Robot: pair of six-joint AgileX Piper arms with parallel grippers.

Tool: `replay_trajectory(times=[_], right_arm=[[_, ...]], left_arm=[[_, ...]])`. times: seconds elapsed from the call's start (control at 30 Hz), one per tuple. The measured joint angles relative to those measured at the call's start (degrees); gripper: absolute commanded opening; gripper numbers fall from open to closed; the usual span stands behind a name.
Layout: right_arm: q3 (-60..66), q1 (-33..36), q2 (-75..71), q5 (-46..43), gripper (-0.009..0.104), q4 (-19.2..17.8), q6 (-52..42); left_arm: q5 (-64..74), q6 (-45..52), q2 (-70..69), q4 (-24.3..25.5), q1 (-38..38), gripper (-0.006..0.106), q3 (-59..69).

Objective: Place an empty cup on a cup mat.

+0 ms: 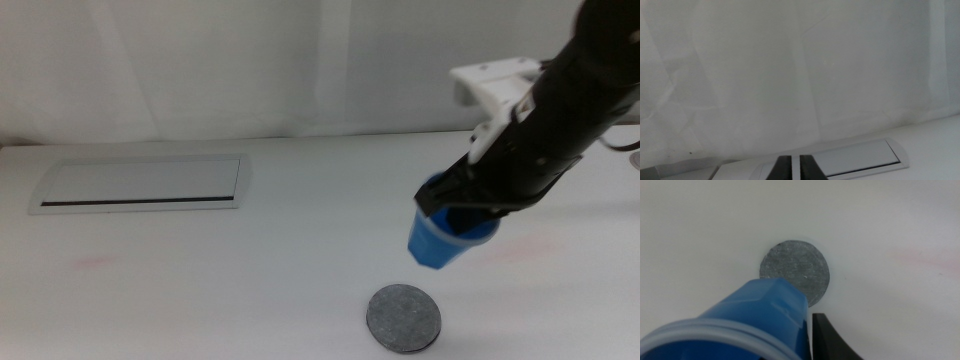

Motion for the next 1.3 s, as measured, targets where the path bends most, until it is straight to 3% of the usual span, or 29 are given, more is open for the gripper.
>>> replay_trajectory(times=[1.17,1.2,1.23,1.3], right_arm=[[6.66,2.93,18.37,-11.90,-0.003,0.55,0.11],[6.66,2.93,18.50,-11.90,-0.001,0.55,0.11],[6.66,2.93,18.50,-11.90,0.015,0.55,0.11],[6.66,2.93,18.66,-12.02,0.029,0.55,0.11]], left_arm=[[0.00,0.00,0.00,0.00,0.00,-0.003,0.00],[0.00,0.00,0.00,0.00,0.00,-0.003,0.00],[0.00,0.00,0.00,0.00,0.00,-0.003,0.00],[0.00,0.00,0.00,0.00,0.00,-0.003,0.00]])
